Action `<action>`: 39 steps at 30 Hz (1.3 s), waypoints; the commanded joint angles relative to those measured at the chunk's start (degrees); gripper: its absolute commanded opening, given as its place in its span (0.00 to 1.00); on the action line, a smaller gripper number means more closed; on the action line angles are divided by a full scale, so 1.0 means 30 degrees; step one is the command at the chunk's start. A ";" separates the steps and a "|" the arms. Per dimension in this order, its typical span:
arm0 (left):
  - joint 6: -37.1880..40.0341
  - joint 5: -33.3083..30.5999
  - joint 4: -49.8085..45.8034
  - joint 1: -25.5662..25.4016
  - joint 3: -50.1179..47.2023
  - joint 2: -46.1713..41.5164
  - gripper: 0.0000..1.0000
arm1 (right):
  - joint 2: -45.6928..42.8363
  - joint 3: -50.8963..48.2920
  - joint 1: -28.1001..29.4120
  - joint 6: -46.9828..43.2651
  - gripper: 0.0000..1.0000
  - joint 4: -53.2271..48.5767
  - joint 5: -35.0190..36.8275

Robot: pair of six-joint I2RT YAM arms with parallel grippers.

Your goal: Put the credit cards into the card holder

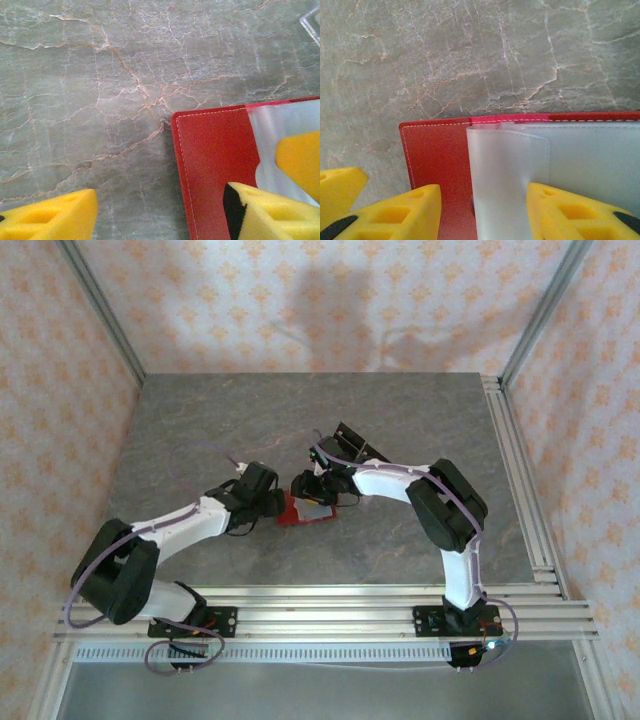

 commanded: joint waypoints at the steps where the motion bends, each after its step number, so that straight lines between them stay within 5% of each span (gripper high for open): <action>1: 0.0349 0.0264 0.0672 -0.0072 -0.0647 -0.0847 0.69 | 0.0278 -0.0257 0.0081 0.0344 0.48 0.0429 0.0004; 16: 0.0225 0.2987 0.4251 -0.1354 -0.1817 -0.1294 0.70 | 0.0366 -0.0248 0.0077 0.0755 0.48 0.0718 -0.0187; 39: -0.0091 0.0768 0.3469 -0.2550 -0.0366 0.2007 0.68 | 0.0315 -0.0319 0.0078 0.0899 0.48 0.0970 -0.0304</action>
